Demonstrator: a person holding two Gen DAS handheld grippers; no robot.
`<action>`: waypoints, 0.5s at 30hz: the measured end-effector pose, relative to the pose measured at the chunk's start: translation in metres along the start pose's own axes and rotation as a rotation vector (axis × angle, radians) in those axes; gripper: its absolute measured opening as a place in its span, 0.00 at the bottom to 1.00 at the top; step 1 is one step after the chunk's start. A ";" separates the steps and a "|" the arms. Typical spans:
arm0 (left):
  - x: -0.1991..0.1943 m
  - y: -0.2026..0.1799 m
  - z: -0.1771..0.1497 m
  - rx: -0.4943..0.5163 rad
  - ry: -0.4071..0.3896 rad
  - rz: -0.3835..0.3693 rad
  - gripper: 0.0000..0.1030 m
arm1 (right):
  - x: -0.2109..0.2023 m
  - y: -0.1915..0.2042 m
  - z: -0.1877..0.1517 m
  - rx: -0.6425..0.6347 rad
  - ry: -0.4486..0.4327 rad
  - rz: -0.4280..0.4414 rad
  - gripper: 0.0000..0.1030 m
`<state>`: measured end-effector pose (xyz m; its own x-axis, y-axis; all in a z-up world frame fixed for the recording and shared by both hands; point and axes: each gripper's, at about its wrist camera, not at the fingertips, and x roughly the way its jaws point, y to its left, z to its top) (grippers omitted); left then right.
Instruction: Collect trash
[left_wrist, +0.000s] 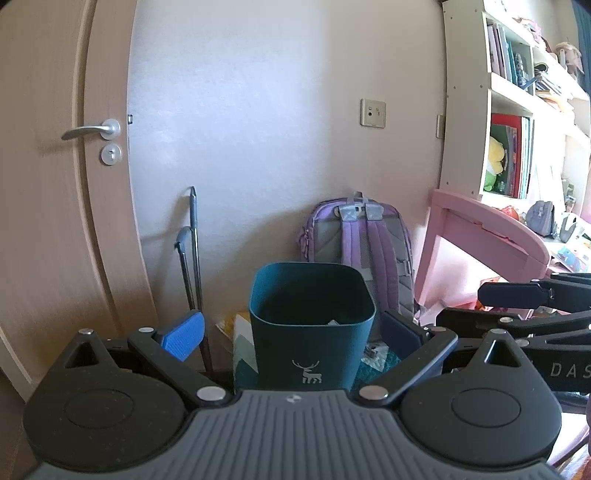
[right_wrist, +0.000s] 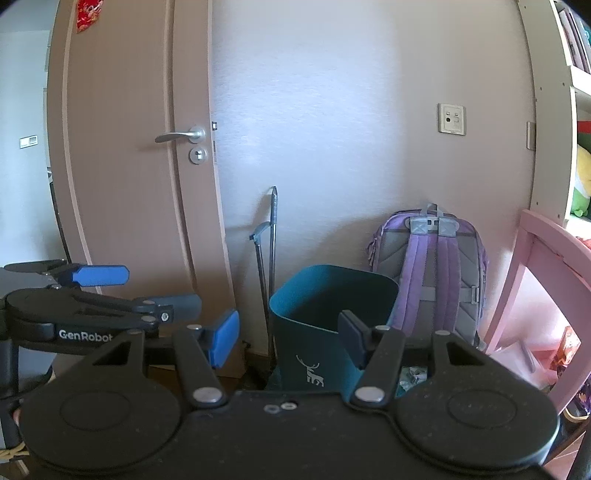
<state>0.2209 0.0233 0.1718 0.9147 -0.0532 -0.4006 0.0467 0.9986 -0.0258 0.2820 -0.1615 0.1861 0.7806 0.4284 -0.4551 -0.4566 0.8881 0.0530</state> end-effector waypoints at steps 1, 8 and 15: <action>0.000 0.000 0.000 -0.003 0.000 0.001 0.99 | 0.000 0.000 0.000 -0.001 0.000 0.002 0.57; 0.002 0.003 -0.001 -0.019 0.009 -0.012 0.99 | 0.000 0.001 0.001 0.000 0.001 0.008 0.57; 0.008 0.004 -0.002 -0.021 0.015 -0.014 0.99 | 0.004 -0.002 0.002 0.006 0.005 0.017 0.58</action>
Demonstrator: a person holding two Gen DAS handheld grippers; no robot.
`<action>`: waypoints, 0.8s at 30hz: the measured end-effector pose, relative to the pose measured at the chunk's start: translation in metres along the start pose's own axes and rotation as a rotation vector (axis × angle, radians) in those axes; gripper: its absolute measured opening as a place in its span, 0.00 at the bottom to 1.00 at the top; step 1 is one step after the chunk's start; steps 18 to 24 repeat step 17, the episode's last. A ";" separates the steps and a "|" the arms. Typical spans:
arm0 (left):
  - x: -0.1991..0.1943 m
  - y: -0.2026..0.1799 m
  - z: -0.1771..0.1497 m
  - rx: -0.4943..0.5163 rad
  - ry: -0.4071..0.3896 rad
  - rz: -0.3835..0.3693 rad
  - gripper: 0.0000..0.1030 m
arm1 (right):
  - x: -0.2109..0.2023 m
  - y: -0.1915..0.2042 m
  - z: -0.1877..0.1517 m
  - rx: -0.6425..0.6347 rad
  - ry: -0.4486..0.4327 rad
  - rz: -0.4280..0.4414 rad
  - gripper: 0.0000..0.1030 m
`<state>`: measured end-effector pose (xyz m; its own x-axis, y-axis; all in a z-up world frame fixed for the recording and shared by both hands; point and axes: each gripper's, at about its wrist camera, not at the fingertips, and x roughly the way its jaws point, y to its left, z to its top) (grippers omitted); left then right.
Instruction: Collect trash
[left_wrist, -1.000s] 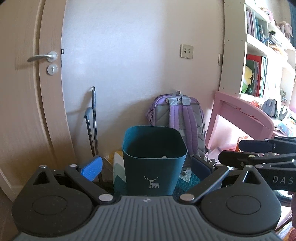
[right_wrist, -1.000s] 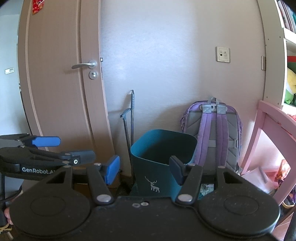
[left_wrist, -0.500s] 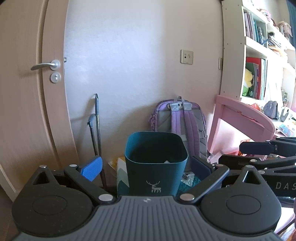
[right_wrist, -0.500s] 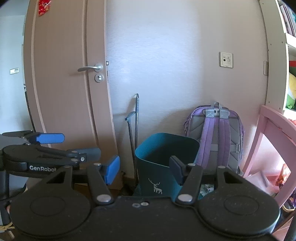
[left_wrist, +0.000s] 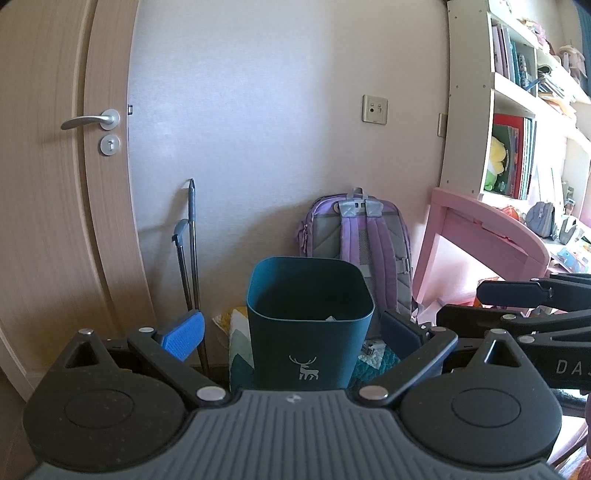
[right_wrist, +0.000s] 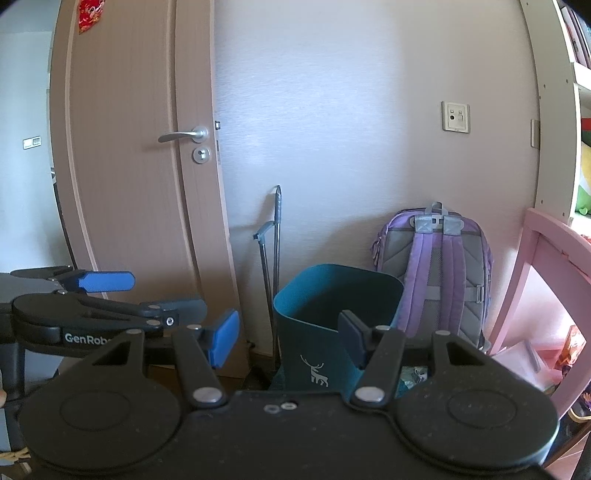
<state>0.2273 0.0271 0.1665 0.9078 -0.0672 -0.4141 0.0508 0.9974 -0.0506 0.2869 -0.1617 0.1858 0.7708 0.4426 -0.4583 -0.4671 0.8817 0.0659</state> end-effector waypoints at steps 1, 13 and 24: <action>0.001 0.001 0.000 -0.002 0.001 0.003 0.99 | 0.001 -0.001 0.000 0.001 0.002 0.000 0.58; 0.023 0.011 -0.005 0.001 -0.003 0.049 0.99 | 0.023 -0.010 -0.009 0.024 0.031 0.001 0.58; 0.038 0.019 -0.011 -0.013 0.012 0.050 0.99 | 0.039 -0.021 -0.016 0.056 0.056 -0.005 0.58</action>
